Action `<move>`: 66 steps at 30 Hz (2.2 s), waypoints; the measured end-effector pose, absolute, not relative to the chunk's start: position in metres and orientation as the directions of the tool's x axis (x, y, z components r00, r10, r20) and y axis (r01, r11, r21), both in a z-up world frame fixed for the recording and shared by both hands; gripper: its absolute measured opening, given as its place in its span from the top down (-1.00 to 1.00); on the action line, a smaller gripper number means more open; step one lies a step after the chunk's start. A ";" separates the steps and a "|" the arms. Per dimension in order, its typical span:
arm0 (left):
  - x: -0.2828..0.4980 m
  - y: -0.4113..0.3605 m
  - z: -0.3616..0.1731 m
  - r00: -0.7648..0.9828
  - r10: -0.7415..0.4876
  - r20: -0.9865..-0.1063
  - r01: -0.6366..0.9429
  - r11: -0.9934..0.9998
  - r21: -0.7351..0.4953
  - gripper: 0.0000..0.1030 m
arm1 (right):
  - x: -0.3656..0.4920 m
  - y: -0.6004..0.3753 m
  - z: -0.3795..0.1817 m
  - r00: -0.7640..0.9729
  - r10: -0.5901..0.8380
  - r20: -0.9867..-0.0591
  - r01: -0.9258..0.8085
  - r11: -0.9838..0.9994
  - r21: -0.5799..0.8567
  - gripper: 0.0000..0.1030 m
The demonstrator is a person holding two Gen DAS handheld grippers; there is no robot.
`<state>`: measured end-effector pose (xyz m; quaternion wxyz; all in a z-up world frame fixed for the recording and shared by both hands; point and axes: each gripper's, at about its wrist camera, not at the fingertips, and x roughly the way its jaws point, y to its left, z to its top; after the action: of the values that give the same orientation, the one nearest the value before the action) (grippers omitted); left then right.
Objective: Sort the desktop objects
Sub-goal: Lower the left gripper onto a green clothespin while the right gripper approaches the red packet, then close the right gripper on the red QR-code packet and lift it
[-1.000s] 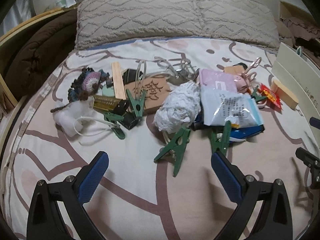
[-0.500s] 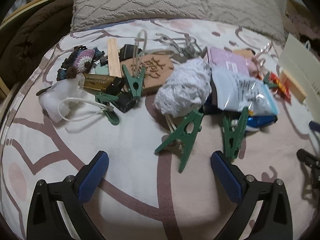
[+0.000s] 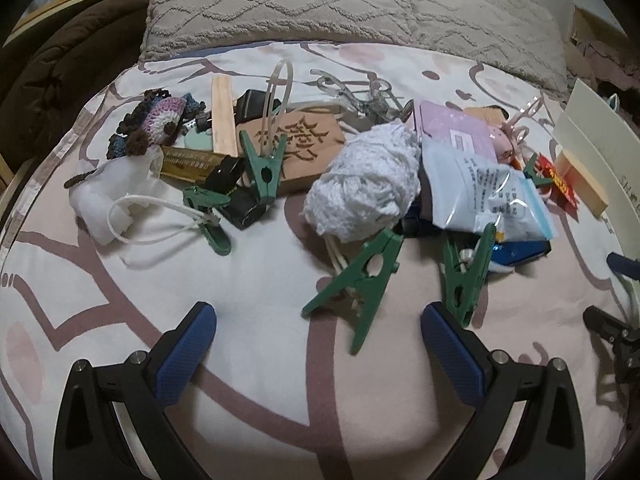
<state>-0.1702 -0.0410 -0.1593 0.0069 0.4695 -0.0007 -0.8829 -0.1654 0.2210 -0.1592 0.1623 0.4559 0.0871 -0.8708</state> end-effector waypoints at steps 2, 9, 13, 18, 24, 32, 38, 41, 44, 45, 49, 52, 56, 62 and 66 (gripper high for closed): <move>-0.171 -0.041 -0.158 -0.569 0.010 -0.822 0.003 -1.000 -0.014 -0.98 | -0.166 0.222 -0.160 -0.529 -0.209 -0.822 0.362 -0.932 0.004 -1.00; -0.172 -0.046 -0.153 -0.603 0.059 -0.796 0.005 -0.997 -0.079 -0.62 | -0.166 0.223 -0.161 -0.529 -0.214 -0.821 0.362 -0.932 0.010 -1.00; -0.170 -0.047 -0.150 -0.618 0.081 -0.782 0.001 -0.995 -0.103 -0.13 | -0.165 0.223 -0.160 -0.537 -0.219 -0.814 0.362 -0.932 0.012 -1.00; -0.165 -0.050 -0.147 -0.631 0.120 -0.766 -0.019 -0.990 -0.139 0.41 | -0.165 0.224 -0.158 -0.547 -0.230 -0.805 0.360 -0.933 0.021 -1.00; -0.151 -0.053 -0.144 -0.638 0.155 -0.754 -0.019 -0.982 -0.186 0.45 | -0.168 0.228 -0.156 -0.549 -0.253 -0.797 0.358 -0.933 0.050 -1.00; -0.115 -0.053 -0.134 -0.662 0.184 -0.726 -0.016 -0.973 -0.231 0.46 | -0.172 0.236 -0.148 -0.587 -0.250 -0.770 0.319 -0.946 0.064 -0.39; -0.094 -0.042 -0.132 -0.661 0.225 -0.716 -0.060 -0.967 -0.249 0.46 | -0.174 0.231 -0.141 -0.610 -0.271 -0.745 0.350 -0.935 0.053 0.31; -0.093 -0.033 -0.131 -0.658 0.235 -0.715 -0.086 -0.967 -0.239 0.46 | -0.177 0.224 -0.140 -0.626 -0.241 -0.742 0.353 -0.936 0.007 0.35; -0.094 -0.029 -0.135 -0.645 0.251 -0.722 -0.102 -0.964 -0.244 0.46 | -0.181 0.219 -0.138 -0.648 -0.210 -0.733 0.348 -0.936 -0.040 0.36; -0.096 -0.028 -0.137 -0.637 0.252 -0.728 -0.100 -0.964 -0.246 0.46 | -0.183 0.217 -0.138 -0.653 -0.201 -0.730 0.348 -0.936 -0.053 0.36; -0.100 -0.030 -0.144 -0.619 0.261 -0.741 -0.089 -0.960 -0.264 0.46 | -0.189 0.207 -0.141 -0.658 -0.172 -0.733 0.365 -0.924 -0.111 0.62; -0.100 -0.029 -0.145 -0.614 0.265 -0.743 -0.088 -0.959 -0.269 0.46 | -0.192 0.199 -0.142 -0.672 -0.138 -0.727 0.370 -0.913 -0.169 0.64; -0.100 -0.028 -0.147 -0.611 0.260 -0.748 -0.088 -0.961 -0.262 0.46 | -0.194 0.196 -0.143 -0.694 -0.099 -0.713 0.355 -0.909 -0.219 0.64; -0.100 -0.026 -0.148 -0.610 0.254 -0.750 -0.091 -0.963 -0.252 0.46 | -0.198 0.190 -0.146 -0.715 -0.089 -0.694 0.361 -0.897 -0.257 0.71; -0.100 -0.026 -0.148 -0.610 0.253 -0.751 -0.091 -0.964 -0.251 0.46 | -0.196 0.186 -0.147 -0.718 -0.099 -0.689 0.378 -0.887 -0.266 0.89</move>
<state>-0.1000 -0.0258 -0.1478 -0.0962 0.4307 0.0943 -0.8924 -0.1958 0.1863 -0.1474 0.1319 0.3517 0.1982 -0.9053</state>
